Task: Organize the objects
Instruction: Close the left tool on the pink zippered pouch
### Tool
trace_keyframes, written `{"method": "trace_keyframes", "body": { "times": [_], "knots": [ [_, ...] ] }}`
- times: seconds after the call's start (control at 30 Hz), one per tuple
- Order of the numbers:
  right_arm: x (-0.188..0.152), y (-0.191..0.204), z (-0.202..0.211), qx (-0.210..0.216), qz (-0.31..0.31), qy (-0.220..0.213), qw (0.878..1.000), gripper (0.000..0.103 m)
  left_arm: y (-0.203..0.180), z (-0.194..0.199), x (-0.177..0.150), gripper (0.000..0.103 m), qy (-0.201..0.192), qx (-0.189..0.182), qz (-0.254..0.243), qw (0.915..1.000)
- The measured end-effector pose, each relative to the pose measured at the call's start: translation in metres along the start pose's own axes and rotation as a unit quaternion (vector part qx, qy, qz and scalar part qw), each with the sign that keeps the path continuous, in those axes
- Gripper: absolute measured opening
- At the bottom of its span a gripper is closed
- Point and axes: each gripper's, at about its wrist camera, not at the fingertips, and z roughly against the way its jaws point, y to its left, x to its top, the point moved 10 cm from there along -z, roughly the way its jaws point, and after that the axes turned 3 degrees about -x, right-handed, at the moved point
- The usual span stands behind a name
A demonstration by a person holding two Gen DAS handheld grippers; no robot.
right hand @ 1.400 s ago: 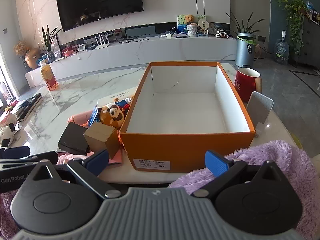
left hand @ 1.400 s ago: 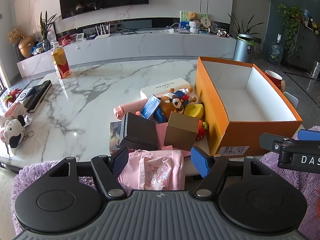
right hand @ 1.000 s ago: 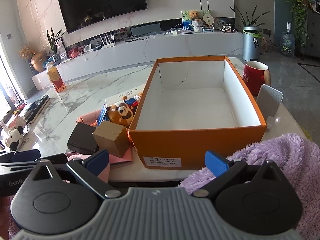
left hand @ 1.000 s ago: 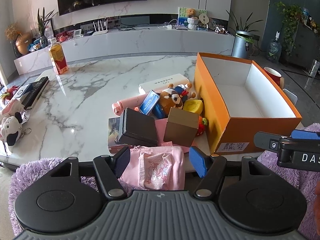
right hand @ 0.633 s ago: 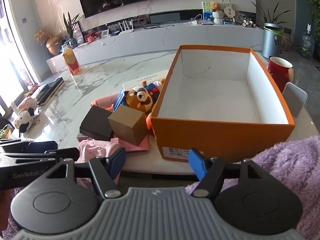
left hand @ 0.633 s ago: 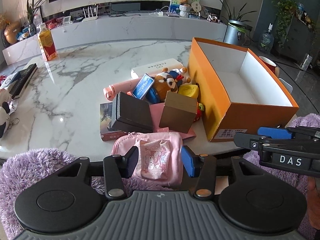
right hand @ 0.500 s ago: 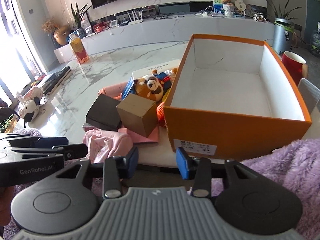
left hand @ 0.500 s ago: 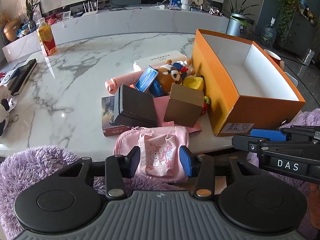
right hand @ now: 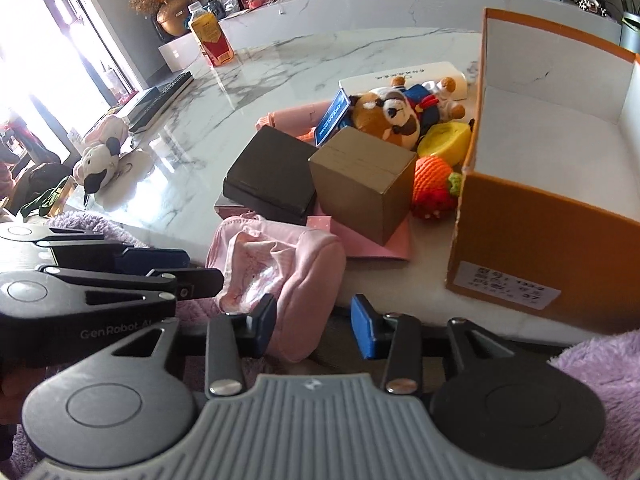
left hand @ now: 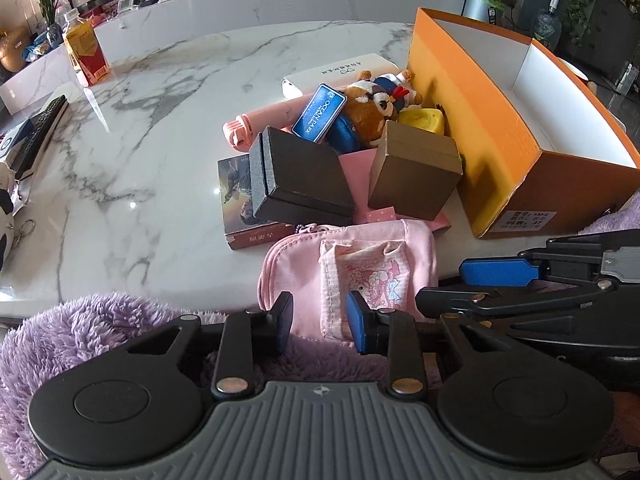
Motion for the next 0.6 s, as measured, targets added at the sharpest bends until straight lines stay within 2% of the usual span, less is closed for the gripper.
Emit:
{"method": "trace_keyframes", "body": {
  "times": [0.17, 0.2, 0.23, 0.33, 0.5, 0.6],
  "knots": [
    [0.002, 0.002, -0.018, 0.006, -0.002, 0.014, 1.000, 0.045, 0.003, -0.007, 0.001, 0.028, 0.003, 0.000, -0.007, 1.0000],
    [0.002, 0.002, -0.021, 0.007, -0.003, 0.018, 1.000, 0.042, 0.003, -0.007, 0.001, 0.029, 0.004, -0.005, -0.007, 1.0000],
    [0.001, 0.002, -0.023, 0.010, -0.003, 0.022, 1.000, 0.031, 0.002, -0.008, 0.002, 0.029, 0.004, -0.009, -0.007, 0.9999],
    [-0.002, 0.003, -0.026, 0.008, 0.006, 0.030, 1.000, 0.021, 0.001, -0.011, 0.003, 0.029, 0.005, -0.012, -0.008, 0.9999],
    [-0.006, 0.001, -0.027, -0.007, 0.023, 0.036, 0.999, 0.019, -0.007, -0.022, 0.005, 0.029, 0.011, -0.034, -0.002, 0.9994],
    [-0.005, -0.003, -0.024, -0.008, 0.015, 0.034, 0.999, 0.016, -0.011, -0.030, 0.003, 0.027, 0.019, -0.029, -0.007, 0.9994]
  ]
}}
